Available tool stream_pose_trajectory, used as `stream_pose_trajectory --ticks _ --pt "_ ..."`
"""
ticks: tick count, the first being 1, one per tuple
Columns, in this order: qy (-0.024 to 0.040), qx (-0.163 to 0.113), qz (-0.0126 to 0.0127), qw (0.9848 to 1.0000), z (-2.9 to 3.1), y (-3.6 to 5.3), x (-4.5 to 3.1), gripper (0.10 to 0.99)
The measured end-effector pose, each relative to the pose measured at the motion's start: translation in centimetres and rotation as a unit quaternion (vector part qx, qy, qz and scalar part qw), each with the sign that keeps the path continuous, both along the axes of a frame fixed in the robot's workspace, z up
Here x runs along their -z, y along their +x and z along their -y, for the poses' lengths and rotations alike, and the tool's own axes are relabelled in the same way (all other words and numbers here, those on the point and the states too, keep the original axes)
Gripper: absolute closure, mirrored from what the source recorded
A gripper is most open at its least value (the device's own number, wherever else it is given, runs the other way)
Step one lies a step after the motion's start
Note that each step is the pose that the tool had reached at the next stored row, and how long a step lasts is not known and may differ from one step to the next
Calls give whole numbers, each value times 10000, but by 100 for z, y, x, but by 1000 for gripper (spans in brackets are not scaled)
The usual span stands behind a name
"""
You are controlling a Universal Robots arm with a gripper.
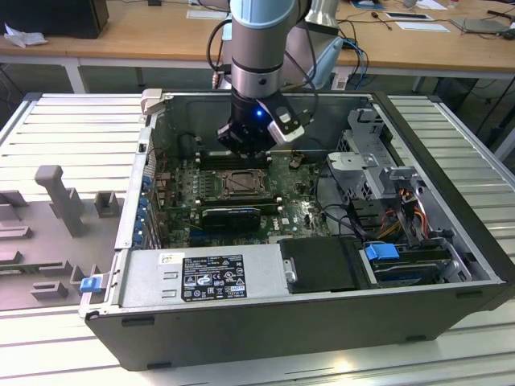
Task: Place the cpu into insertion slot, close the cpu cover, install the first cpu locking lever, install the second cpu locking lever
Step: 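Install the second cpu locking lever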
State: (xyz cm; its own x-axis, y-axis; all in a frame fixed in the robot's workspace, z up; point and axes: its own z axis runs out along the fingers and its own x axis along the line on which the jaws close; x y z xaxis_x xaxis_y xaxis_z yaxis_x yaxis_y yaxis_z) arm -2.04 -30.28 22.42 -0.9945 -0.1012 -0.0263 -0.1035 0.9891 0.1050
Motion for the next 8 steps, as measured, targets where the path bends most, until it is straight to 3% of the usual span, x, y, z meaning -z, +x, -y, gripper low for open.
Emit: stream_pose_trajectory --ticks 2,8 --pt "3 -1 0 10000 0 0 -34 980" --pt "5 0 0 10000 7 0 -39 980"
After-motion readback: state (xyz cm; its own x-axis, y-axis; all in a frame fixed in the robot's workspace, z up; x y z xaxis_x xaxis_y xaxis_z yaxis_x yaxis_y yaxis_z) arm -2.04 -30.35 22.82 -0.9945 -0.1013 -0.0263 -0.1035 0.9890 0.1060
